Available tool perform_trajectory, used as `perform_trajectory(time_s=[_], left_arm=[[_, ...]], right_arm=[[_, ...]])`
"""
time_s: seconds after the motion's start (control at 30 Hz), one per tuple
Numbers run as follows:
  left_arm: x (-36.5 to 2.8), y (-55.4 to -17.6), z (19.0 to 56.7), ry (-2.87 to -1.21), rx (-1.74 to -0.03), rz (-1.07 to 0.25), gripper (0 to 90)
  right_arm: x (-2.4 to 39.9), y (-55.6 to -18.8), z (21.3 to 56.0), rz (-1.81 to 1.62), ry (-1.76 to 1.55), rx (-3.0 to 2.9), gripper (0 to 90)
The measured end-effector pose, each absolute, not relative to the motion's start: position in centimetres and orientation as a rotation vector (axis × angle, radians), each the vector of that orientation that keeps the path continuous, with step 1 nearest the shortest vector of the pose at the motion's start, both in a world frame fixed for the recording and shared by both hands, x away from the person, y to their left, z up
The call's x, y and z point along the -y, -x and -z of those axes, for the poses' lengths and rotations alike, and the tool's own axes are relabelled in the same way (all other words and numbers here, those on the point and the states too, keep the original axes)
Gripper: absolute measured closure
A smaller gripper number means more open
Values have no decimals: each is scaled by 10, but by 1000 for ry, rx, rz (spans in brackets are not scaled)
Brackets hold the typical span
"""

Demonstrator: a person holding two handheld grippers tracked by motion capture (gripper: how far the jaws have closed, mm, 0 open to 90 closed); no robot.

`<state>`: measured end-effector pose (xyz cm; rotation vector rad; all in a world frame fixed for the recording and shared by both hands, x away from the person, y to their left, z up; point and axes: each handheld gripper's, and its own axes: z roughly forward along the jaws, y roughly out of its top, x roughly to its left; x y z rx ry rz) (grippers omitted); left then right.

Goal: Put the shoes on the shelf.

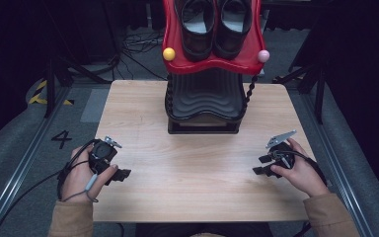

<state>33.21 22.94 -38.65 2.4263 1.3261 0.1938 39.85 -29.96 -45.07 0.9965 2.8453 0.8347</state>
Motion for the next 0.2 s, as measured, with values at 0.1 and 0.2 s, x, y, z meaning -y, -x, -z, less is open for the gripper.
perform_trajectory(time_s=[0.1,0.2], left_arm=[[-230,-334,390,-2434,-1328,-190,210],[-229,-337,393,-2446,-1322,-183,210]], right_arm=[[299,-398,452,-812,-990,-2845,399],[302,-397,452,-817,-995,-2837,397]])
